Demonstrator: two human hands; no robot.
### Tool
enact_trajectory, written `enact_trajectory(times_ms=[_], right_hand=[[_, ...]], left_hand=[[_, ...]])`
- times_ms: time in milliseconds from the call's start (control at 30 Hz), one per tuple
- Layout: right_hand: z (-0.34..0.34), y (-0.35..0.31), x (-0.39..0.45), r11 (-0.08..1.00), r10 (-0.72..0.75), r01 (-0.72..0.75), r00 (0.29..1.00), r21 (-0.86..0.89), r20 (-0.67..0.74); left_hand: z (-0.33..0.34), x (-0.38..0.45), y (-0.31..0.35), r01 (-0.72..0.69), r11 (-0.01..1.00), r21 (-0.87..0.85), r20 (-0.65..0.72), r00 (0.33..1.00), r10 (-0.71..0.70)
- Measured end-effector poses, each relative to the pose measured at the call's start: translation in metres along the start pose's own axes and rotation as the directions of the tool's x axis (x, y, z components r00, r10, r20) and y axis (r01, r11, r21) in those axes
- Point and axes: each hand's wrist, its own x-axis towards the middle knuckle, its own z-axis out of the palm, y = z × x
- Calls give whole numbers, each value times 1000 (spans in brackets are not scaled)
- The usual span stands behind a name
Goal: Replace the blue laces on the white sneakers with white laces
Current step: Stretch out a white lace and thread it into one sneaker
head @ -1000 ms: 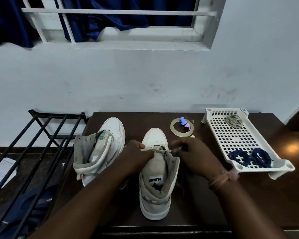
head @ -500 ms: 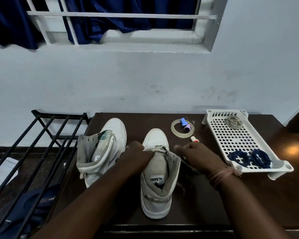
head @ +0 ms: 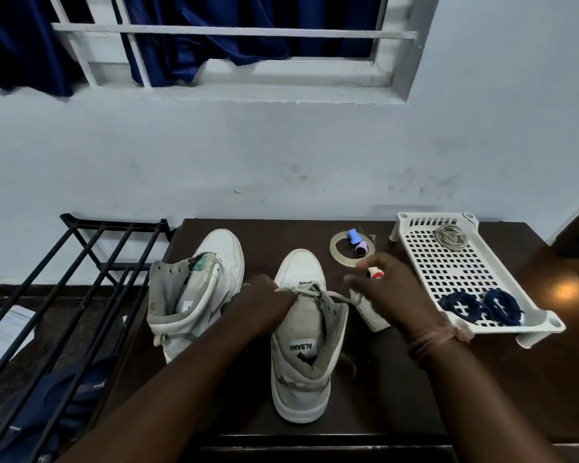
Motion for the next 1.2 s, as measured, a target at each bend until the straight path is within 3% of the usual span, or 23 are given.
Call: enact_trajectory(times_ms=[67, 167, 233, 333, 400, 533, 700, 900, 1100, 1200], right_hand=[[13, 0, -1, 987, -24, 60, 973, -151, 230], [19, 1, 0, 973, 12, 59, 952, -223, 305], [14, -2, -1, 960, 40, 15, 981, -280, 190], [-2, -8, 3, 984, 13, -51, 977, -173, -212], [-11, -6, 5, 992, 62, -91, 959, -93, -275], [0, 4, -3, 935, 78, -33, 991, -354, 113], [20, 1, 1, 933, -117, 203, 952, -297, 283], [14, 6, 2, 914, 8, 65, 984, -401, 180], [22, 6, 2, 959, 64, 5, 970, -282, 234], [21, 5, 2, 971, 60, -1, 970, -240, 236]], left_hand=[[1, 1, 0, -4, 1000, 5, -2, 1000, 4], [0, 0, 0, 2, 1000, -7, 11, 1000, -2], [-1, 0, 0, 7, 1000, -14, 25, 1000, -7], [-2, 0, 3, 11, 1000, -26, 29, 1000, -10], [-3, 1, 4, 11, 1000, -29, 38, 999, -10], [-9, 8, 9, -11, 996, -89, 163, 986, 25], [-13, 14, 6, -66, 995, -80, 236, 968, 84], [-13, 19, 5, -53, 991, -121, 244, 966, 81], [-14, 23, -2, 77, 953, -293, 298, 955, 14], [-18, 28, -7, 160, 944, -289, 315, 947, -64]])
